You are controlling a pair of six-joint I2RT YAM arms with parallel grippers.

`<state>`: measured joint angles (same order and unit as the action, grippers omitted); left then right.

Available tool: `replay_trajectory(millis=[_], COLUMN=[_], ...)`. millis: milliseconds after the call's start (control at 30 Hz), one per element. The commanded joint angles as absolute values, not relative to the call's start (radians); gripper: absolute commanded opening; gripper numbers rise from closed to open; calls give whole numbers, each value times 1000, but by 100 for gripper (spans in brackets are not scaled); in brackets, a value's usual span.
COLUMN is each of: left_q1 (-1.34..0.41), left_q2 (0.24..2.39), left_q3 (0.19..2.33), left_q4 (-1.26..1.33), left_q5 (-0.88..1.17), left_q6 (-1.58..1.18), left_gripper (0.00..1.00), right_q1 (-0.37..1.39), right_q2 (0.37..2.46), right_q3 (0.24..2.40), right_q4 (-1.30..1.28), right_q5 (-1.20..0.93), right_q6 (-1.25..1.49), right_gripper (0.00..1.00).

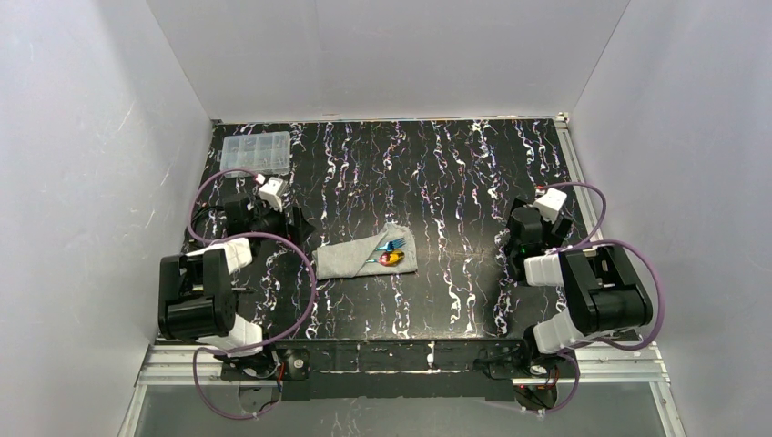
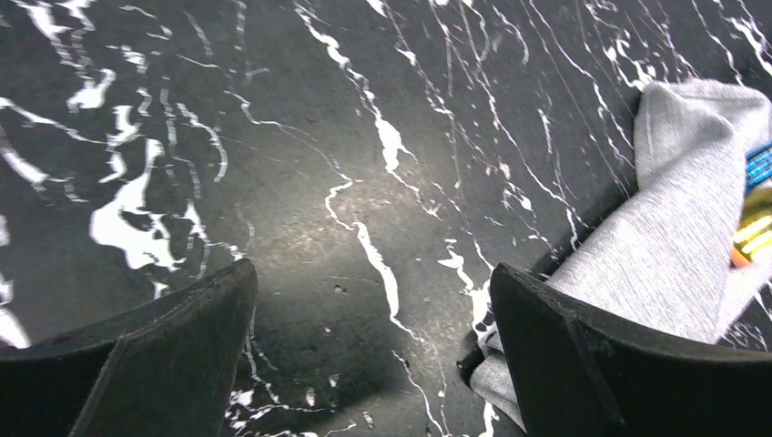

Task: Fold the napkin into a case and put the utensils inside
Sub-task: Reset both arms

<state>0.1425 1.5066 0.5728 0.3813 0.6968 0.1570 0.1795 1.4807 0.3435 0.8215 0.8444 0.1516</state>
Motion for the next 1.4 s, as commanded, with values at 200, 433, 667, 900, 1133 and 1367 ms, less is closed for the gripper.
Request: replay_trajectory(millis=[200, 433, 667, 900, 1133, 1367], left_q1=[152, 150, 92, 89, 89, 89], left_q2=[1518, 1442, 1490, 1487, 1489, 1492], left_q3=[519, 317, 163, 276, 276, 278], left_q4=[659, 966, 1275, 1066, 1065, 1065], left_q5=[566, 533, 384, 365, 365, 365], left_q6=[26, 23, 49, 35, 33, 33], left_gripper=[99, 99, 98, 98, 98, 98], right_q1=[157, 156, 143, 144, 143, 144], right_q2=[1552, 1602, 1600, 1600, 1609, 1608], right_q3=[317, 275, 281, 273, 268, 268], right_q4=[1035, 1154, 1136, 1157, 1185, 1184], right_q5=[596, 469, 434, 437, 436, 436], right_q6=[39, -29, -22, -26, -29, -29], right_gripper=[99, 99, 99, 99, 99, 99])
